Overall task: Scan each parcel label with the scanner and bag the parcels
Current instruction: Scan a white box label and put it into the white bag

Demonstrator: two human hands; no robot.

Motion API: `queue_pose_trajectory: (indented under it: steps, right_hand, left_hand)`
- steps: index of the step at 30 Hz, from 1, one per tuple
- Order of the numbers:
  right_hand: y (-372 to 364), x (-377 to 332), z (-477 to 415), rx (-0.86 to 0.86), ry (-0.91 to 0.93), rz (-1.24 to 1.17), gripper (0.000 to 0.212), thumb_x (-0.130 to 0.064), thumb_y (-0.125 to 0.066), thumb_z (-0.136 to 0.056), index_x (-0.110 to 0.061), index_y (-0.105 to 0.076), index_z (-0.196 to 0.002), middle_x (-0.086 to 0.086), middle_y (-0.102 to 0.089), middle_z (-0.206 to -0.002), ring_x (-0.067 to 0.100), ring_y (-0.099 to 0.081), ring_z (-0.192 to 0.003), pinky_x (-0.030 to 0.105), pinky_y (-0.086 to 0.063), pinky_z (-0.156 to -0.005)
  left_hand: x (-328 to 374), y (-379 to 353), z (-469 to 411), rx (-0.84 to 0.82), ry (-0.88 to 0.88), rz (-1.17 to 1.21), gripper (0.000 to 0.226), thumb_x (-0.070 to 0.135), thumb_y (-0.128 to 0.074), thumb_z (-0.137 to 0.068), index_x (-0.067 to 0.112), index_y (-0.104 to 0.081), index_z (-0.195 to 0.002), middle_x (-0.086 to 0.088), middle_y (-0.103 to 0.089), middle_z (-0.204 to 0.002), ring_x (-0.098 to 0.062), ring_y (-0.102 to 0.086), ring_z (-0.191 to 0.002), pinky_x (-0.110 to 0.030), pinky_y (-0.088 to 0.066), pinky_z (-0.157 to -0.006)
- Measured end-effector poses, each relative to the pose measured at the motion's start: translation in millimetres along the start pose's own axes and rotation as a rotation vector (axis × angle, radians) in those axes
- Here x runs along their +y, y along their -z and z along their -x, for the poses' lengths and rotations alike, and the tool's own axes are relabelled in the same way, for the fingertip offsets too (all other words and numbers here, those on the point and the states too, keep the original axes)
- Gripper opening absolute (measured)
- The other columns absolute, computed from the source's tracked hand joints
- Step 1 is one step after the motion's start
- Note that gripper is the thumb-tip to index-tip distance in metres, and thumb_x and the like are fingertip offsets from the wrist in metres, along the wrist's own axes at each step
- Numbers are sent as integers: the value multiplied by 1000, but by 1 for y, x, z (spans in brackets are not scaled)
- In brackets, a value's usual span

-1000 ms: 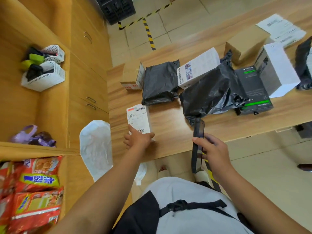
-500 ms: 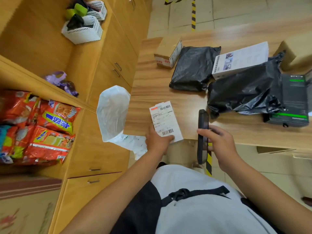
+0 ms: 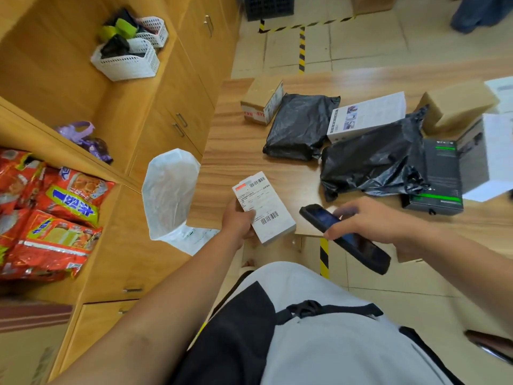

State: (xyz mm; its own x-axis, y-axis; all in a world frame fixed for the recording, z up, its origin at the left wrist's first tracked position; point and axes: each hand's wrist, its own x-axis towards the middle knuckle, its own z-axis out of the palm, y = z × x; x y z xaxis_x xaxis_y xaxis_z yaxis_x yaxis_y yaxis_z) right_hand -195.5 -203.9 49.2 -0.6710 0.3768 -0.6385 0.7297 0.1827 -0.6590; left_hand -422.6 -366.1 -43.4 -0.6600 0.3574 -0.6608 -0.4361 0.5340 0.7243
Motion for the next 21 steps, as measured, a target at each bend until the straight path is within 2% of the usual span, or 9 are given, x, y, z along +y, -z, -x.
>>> queue_pose_trajectory:
  steps: [2,4,6,9,11,14,15,18,21]
  right_hand:
    - [7,-8,1,-17,-8,150,69,-60,-84,-54,-12,-75,-103,12,-76,-96,17,-72,-57,27,-54,-49]
    - [11,-13,1,-23,-23,327,60,-62,-84,-55,-16,-73,-93,7,-76,-77,16,-71,-48,29,-58,-46]
    - [11,-19,1,-1,-22,526,58,-68,-79,-56,-19,-73,-87,1,-74,-63,9,-66,-42,29,-59,-49]
    - [10,-22,3,-11,-21,651,60,-71,-74,-55,-18,-73,-82,-4,-69,-51,6,-60,-38,24,-45,-49]
    - [11,-22,4,-38,-26,673,60,-72,-74,-55,-16,-73,-78,-4,-69,-52,12,-63,-50,25,-40,-51]
    - [11,-19,2,-67,-30,673,62,-73,-73,-54,-15,-74,-77,1,-74,-65,17,-68,-61,26,-41,-53]
    - [11,-18,2,-77,-39,674,63,-73,-73,-53,-15,-75,-77,1,-73,-64,17,-65,-59,27,-41,-53]
    - [12,-17,2,-98,-67,665,67,-75,-70,-45,-15,-74,-74,-3,-66,-52,14,-58,-48,26,-38,-49]
    - [13,-15,3,-111,-82,635,68,-76,-66,-39,-16,-73,-72,-3,-67,-51,13,-57,-44,25,-37,-48]
  left_hand:
    - [-1,-4,-1,-26,-12,-83,44,-5,-56,-91,35,-54,-108,4,-70,-109,-21,-73,-88,-50,-62,-67]
    - [-4,-9,-1,-43,-8,-117,48,-5,-56,-91,36,-50,-113,8,-69,-103,-24,-73,-89,-57,-60,-72]
    - [-5,-11,-1,-43,-16,-112,51,-6,-57,-91,38,-49,-115,12,-68,-99,-24,-72,-89,-59,-59,-72]
    - [-6,-9,-1,-59,-19,-113,51,-6,-57,-91,38,-50,-115,11,-68,-101,-24,-72,-90,-58,-60,-71]
    - [-6,-9,-1,-61,-18,-104,51,-6,-57,-92,39,-51,-115,12,-68,-100,-23,-72,-90,-55,-61,-69]
    - [-7,-11,1,-54,-27,-71,53,-7,-54,-93,42,-51,-114,12,-69,-99,-21,-72,-90,-45,-62,-62]
    - [-7,-11,1,-54,-36,-71,54,-7,-54,-93,43,-51,-114,10,-69,-101,-22,-72,-92,-45,-62,-64]
    - [-11,-12,-1,-42,-89,-90,55,-8,-55,-92,41,-53,-115,3,-69,-115,-25,-69,-104,-51,-59,-83]
    - [-13,-13,-1,-22,-124,-102,53,-8,-55,-92,38,-55,-118,0,-68,-121,-25,-68,-107,-51,-57,-88]
